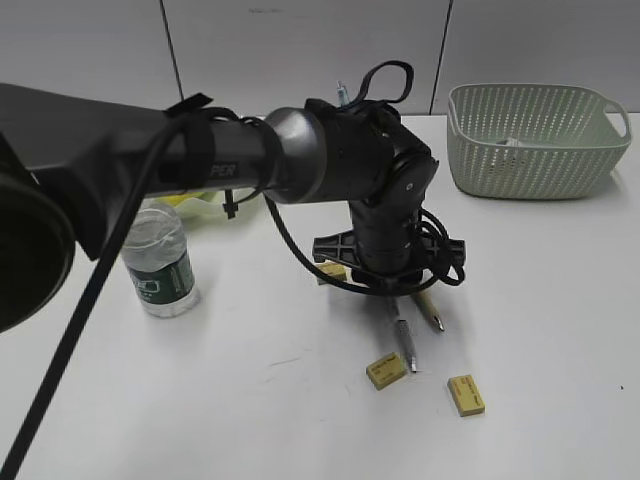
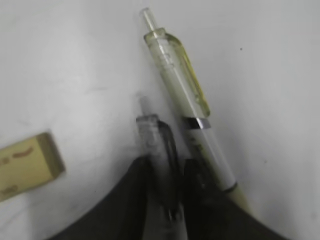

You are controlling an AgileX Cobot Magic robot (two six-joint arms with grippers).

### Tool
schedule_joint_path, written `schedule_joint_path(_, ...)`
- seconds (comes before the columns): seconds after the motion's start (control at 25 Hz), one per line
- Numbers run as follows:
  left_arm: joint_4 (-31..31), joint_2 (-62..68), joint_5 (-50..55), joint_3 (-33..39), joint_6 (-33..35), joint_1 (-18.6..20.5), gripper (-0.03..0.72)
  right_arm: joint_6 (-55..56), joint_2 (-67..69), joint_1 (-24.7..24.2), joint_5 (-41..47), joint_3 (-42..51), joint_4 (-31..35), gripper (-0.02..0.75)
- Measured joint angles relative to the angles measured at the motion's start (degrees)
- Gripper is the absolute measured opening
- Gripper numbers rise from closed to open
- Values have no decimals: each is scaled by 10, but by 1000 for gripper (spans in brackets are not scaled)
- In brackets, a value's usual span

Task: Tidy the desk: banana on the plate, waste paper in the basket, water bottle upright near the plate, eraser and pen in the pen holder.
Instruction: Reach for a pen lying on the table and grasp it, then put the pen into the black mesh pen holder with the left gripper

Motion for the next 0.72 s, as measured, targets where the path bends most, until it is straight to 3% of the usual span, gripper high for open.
schedule_joint_path(0.2, -11, 1, -35, 0, -1, -1, 87, -1, 0, 0, 0, 0, 0, 402)
schedule_joint_path(0.44, 12, -18, -40, 1, -1, -1, 82, -1, 0, 0, 0, 0, 0, 402)
schedule_joint_path(0.56, 84, -61, -85, 1, -2, -1, 82, -1, 0, 0, 0, 0, 0, 402)
schedule_joint_path(0.72, 255, -126, -234, 1, -24, 11, 79, -1, 0, 0, 0, 0, 0, 402)
